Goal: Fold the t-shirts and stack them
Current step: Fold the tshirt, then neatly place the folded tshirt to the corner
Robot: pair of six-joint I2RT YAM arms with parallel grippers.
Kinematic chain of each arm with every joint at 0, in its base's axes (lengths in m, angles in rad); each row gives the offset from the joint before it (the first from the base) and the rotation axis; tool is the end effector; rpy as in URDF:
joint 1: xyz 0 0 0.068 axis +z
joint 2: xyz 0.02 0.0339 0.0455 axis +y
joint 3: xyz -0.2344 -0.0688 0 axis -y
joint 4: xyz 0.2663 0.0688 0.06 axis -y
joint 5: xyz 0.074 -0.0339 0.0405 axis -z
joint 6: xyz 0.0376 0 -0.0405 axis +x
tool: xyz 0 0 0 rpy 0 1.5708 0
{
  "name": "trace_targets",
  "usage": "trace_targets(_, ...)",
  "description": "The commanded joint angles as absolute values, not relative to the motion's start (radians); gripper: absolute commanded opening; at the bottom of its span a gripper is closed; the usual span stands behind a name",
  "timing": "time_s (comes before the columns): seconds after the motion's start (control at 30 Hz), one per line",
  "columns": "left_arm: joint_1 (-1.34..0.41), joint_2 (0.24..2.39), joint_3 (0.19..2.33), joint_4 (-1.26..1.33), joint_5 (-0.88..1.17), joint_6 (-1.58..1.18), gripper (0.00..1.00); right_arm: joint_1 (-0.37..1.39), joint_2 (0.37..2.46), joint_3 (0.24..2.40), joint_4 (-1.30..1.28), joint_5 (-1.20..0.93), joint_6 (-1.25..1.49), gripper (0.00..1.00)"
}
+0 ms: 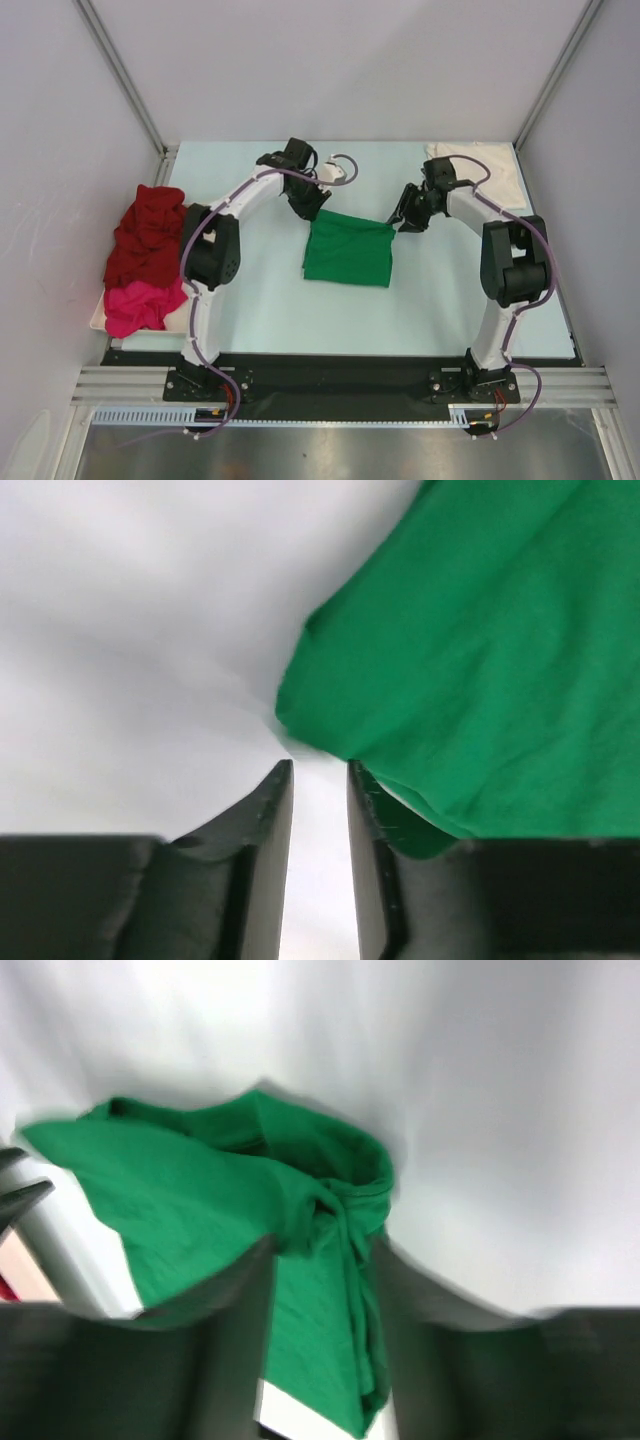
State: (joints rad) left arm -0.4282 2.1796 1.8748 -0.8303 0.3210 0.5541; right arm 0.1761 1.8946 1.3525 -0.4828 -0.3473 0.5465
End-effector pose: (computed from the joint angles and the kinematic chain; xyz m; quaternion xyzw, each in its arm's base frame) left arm 0.4248 -0.2069 0.1837 0.4850 0.8336 -0.1423 0.2227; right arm 0.4018 0.0845 0.1563 0.1289 0.9409 0.2495 0.1896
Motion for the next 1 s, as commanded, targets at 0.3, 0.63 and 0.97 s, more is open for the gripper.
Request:
trace_targets(0.3, -0.362, 1.93, 1.671, -0.592, 0.224, 0.379, 0.55, 0.169, 1.666, 1.211, -0.393, -0.239, 0.482, 0.88)
trace_targets(0.63, -0.362, 1.648, 1.368, -0.606, 0.314, 0.406, 0.57, 0.199, 1.795, 1.054, -0.209, -0.409, 0.514, 0.88)
trace_targets(0.97, -0.325, 1.546, 1.229, -0.566, 0.316, 0.425, 0.57, 0.184, 1.902, 1.069, -0.017, -0.606, 0.577, 0.07)
